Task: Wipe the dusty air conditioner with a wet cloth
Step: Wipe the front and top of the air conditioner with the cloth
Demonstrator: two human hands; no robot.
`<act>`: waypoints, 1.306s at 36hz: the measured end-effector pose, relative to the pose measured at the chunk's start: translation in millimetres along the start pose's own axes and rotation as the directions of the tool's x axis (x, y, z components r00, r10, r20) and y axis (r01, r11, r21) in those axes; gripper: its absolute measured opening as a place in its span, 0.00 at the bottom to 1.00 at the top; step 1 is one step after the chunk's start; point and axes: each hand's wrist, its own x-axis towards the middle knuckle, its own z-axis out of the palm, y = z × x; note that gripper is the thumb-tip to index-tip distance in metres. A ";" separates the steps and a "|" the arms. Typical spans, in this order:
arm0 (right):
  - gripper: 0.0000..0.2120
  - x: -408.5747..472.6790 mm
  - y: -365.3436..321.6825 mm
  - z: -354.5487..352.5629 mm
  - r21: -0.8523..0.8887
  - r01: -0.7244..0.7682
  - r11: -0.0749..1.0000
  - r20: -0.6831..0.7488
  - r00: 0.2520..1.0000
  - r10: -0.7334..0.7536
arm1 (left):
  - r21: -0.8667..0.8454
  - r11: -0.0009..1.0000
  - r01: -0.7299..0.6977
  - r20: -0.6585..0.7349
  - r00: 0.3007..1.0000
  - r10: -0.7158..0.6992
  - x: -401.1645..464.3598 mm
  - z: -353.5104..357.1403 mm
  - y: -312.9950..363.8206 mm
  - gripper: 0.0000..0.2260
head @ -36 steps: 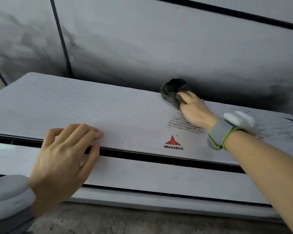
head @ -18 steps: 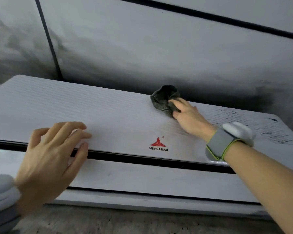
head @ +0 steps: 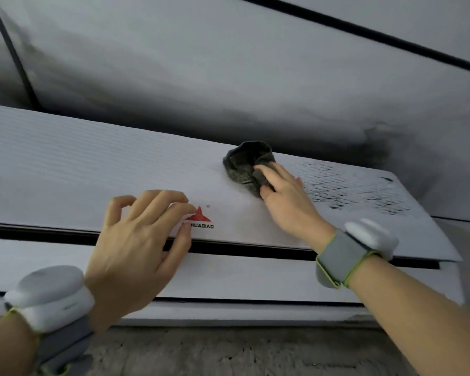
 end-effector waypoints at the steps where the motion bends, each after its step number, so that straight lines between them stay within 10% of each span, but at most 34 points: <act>1: 0.21 -2.4 -2.5 1.7 -0.011 -0.008 1.000 -0.025 1.000 0.008 | -0.006 1.000 -0.009 0.000 1.000 0.009 1.6 2.9 4.4 0.16; 9: 0.21 -48.5 4.5 -3.7 -0.031 0.305 0.952 0.031 0.952 -0.305 | -0.063 0.997 -0.037 -0.019 0.999 0.036 16.7 20.2 41.3 0.16; 16: 0.20 -31.9 66.5 -43.9 -0.066 -0.082 0.994 -0.053 0.996 0.078 | -0.060 0.996 -0.064 -0.011 0.998 0.063 22.4 28.5 53.8 0.16; 24: 0.20 -68.8 65.3 -48.7 -0.080 0.146 0.986 0.064 0.988 -0.141 | -0.039 0.994 -0.100 -0.023 0.995 0.099 30.1 43.4 66.9 0.16; 34: 0.20 -45.5 170.7 -89.5 -0.041 -0.295 0.955 -0.146 0.947 0.286 | 0.008 0.984 -0.178 -0.110 0.978 0.178 31.8 52.1 66.4 0.15; 47: 0.20 -47.1 214.5 -107.3 -0.044 -0.303 0.952 -0.130 0.946 0.296 | 0.016 0.977 -0.211 -0.187 0.960 0.211 36.7 66.6 59.6 0.11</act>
